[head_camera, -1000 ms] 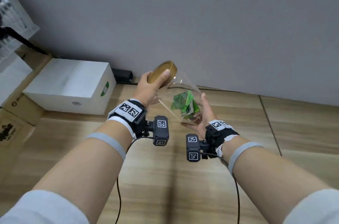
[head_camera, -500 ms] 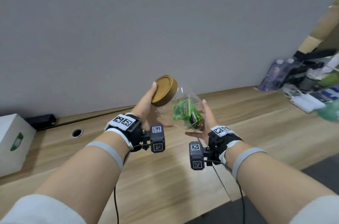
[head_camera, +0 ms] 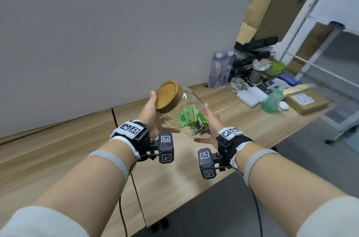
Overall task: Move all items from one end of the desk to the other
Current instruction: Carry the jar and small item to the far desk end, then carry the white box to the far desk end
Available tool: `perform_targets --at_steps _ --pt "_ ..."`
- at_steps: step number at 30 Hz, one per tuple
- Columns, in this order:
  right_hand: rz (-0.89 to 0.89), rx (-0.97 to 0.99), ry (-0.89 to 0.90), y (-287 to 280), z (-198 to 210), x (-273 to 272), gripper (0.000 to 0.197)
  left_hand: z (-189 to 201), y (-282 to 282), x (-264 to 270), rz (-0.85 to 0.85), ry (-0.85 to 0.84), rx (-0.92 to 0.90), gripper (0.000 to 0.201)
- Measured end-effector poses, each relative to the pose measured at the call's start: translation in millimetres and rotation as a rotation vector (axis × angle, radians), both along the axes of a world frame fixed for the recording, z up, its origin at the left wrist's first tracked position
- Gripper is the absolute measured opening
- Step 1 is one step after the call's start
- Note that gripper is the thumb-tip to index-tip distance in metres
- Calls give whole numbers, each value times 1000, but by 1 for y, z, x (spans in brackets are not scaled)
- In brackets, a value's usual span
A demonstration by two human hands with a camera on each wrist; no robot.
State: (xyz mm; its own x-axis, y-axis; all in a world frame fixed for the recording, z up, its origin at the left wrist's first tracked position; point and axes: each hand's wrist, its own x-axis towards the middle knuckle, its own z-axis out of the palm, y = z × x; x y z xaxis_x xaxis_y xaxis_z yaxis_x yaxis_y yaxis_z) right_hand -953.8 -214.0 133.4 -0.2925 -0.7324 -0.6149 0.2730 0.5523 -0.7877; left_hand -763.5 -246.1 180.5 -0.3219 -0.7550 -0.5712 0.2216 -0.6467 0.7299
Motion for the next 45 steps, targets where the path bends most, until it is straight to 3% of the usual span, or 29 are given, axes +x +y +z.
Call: perform_targets --at_steps 5,9,13,16,19,23,25,28,31,36,39,45 --pt "47 65 42 -22 2 -50 63 -9 -23 -58 44 -50 -16 71" --pt "58 74 187 -56 -15 -78 79 -32 -56 -91 66 -50 -14 73" --pt "78 116 260 -86 -22 -107 62 -60 -96 -126 65 -33 7 69" --pt "136 117 387 -115 -32 -127 71 -81 -125 -148 70 -8 46 65" --pt "209 87 451 -141 -48 -139 55 -98 -147 -159 107 -34 83 68" --pt "222 69 406 -177 -84 -148 76 -111 -174 -167 201 -95 98 65" --pt "269 74 374 -190 -84 -150 68 -118 -187 -172 230 -178 62 64" --pt "316 65 292 -212 -95 -162 48 -136 -207 -178 253 -279 26 80" --pt "357 77 195 -235 -107 -179 51 -137 -219 -194 261 -353 -42 71" --pt "371 85 -74 -267 -114 -212 21 -148 -248 -226 337 -517 -125 75" --pt "421 86 -155 -284 -120 -226 27 -143 -260 -242 383 -583 -93 83" --pt "517 163 -181 -307 -125 -243 38 -130 -283 -268 445 -583 -94 59"
